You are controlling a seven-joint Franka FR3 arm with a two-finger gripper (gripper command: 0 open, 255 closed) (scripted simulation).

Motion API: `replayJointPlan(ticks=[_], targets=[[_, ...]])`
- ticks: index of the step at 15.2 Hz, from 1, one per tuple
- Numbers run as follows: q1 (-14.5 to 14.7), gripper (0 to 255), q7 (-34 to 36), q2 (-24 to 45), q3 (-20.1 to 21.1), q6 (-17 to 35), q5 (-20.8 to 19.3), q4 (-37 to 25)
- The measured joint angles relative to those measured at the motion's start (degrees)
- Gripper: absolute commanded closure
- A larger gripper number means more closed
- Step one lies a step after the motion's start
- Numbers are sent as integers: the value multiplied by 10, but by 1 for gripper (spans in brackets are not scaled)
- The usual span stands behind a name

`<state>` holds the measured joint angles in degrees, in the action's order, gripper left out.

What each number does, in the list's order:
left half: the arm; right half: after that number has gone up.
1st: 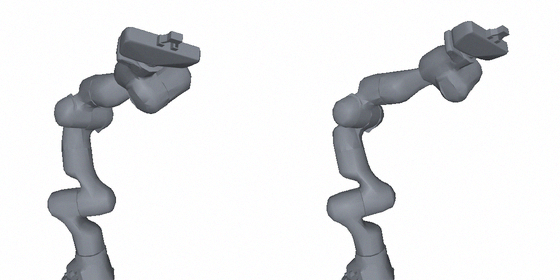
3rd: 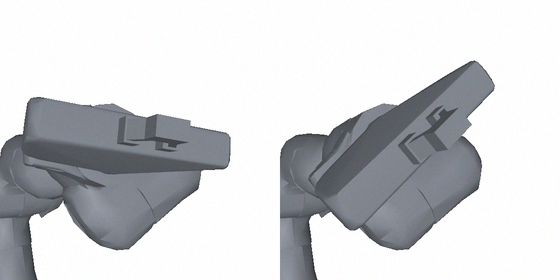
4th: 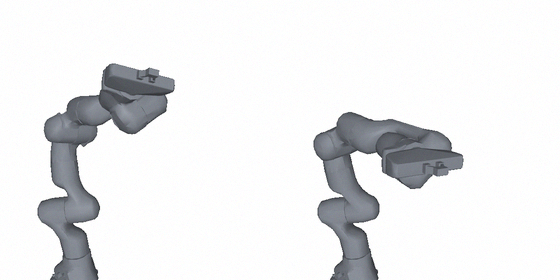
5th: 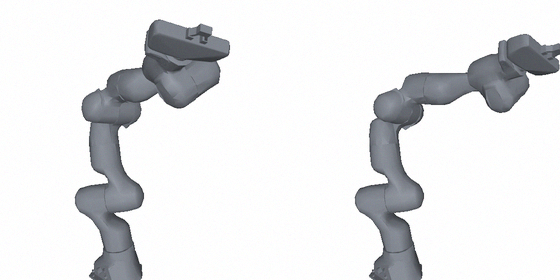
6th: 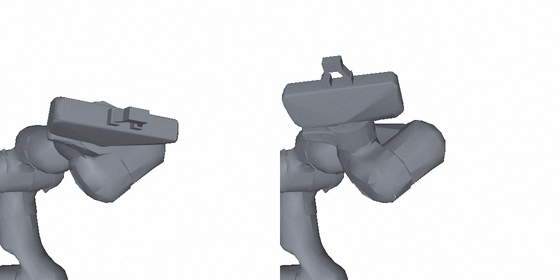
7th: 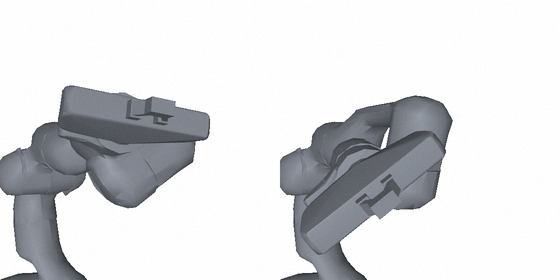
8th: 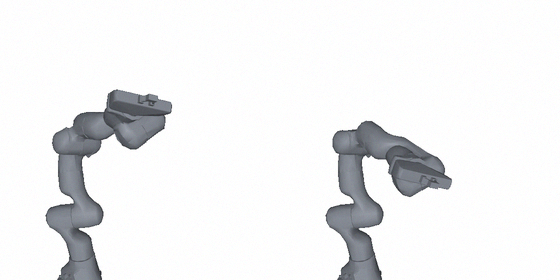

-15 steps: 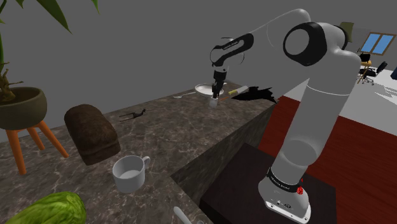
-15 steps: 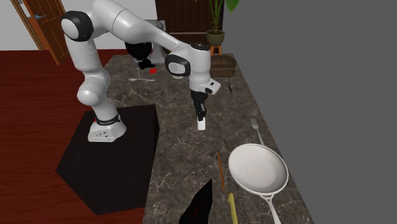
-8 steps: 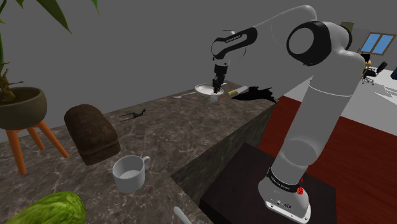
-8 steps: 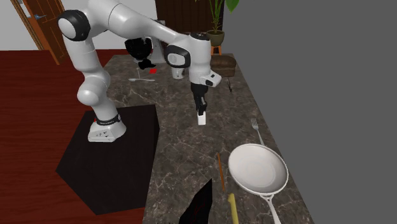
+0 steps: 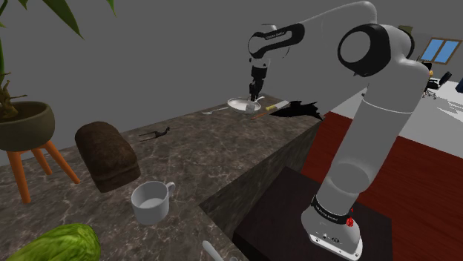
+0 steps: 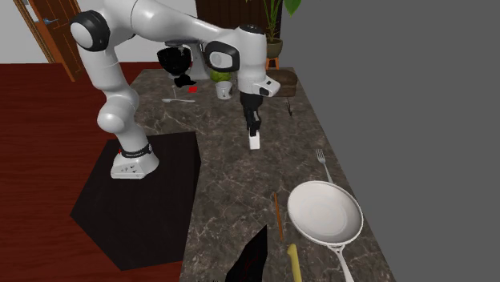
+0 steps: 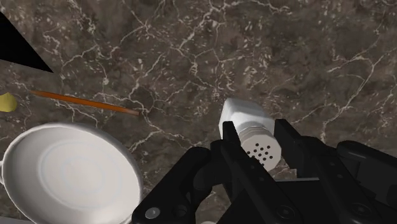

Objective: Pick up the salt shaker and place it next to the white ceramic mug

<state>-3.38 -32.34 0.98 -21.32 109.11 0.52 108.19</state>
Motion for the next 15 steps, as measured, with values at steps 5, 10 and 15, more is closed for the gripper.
replayJointPlan(ticks=[5, 10, 15], targets=[[0, 255, 1, -4, 0, -38, -2, -34], [16, 255, 35, -27, 17, -51, -10, -25], [46, 255, 103, -60, 51, -45, -18, 13]])
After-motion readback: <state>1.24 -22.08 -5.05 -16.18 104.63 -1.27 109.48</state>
